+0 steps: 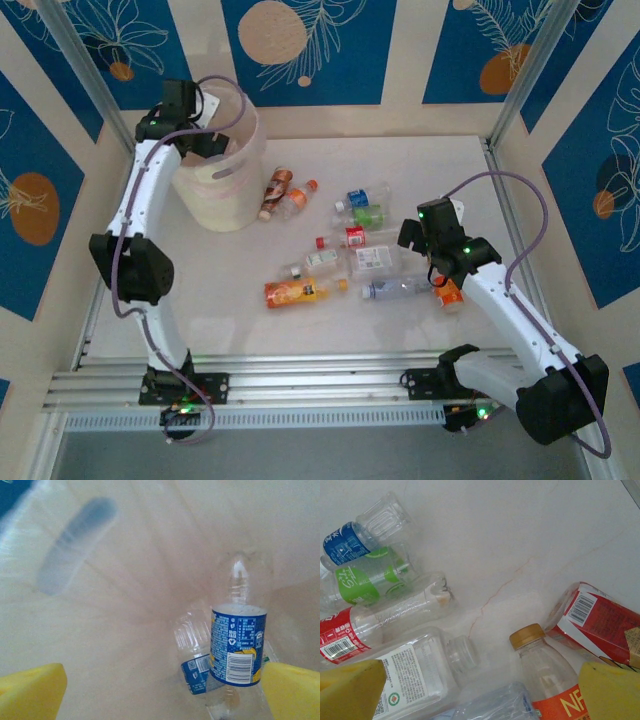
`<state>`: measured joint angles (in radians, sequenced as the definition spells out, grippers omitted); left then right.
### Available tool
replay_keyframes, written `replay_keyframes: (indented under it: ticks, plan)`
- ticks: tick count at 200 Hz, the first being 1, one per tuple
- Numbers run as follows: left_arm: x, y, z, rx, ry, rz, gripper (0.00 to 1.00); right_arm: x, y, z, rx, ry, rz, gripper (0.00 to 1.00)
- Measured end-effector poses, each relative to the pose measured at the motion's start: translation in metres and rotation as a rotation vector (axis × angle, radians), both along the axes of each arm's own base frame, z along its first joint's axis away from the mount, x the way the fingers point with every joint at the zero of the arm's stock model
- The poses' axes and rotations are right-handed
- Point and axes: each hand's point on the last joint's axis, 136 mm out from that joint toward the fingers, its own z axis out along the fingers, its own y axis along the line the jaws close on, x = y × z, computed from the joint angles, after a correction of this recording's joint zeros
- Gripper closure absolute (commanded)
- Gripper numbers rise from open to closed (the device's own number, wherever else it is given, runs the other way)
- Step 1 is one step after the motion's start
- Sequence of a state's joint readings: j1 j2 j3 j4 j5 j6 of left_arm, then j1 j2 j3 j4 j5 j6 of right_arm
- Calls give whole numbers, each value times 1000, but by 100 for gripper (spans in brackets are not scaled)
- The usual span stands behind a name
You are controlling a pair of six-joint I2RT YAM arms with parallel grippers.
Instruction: Put the plastic bottles in the bin
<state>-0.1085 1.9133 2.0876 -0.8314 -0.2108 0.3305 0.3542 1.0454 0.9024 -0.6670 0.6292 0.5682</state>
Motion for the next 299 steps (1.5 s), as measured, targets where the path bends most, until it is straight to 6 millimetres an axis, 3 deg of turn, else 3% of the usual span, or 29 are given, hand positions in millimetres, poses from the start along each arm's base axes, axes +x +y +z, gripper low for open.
replay_keyframes:
  ticks: [43, 83, 109, 133, 180, 227, 264, 299]
  plan:
    - [-21, 2, 49, -76, -105, 51, 1, 0, 0, 0, 0, -1, 1, 1]
    - [-56, -7, 104, -240, -229, 77, 1, 0, 2, 1, 2, -2, 8, 1]
    - [-86, -24, 131, -312, -291, 48, 1, 1, 4, 3, 4, -8, 11, 1]
    - [-103, -60, 144, -352, -311, -29, 1, 1, 4, 3, 4, -7, 12, 1]
    - [-121, -138, 122, -357, -238, -184, 3, 1, 4, 4, 11, -14, 7, 1]
    - [-123, -195, 83, -359, -151, -260, 3, 0, 4, 8, 16, -28, 6, 1]
    - [-115, -226, 39, -336, -67, -270, 3, 0, 3, 8, 20, -30, 0, 1]
    - [-106, -236, 3, -310, -8, -248, 4, -2, 1, 8, 13, -26, -10, 1]
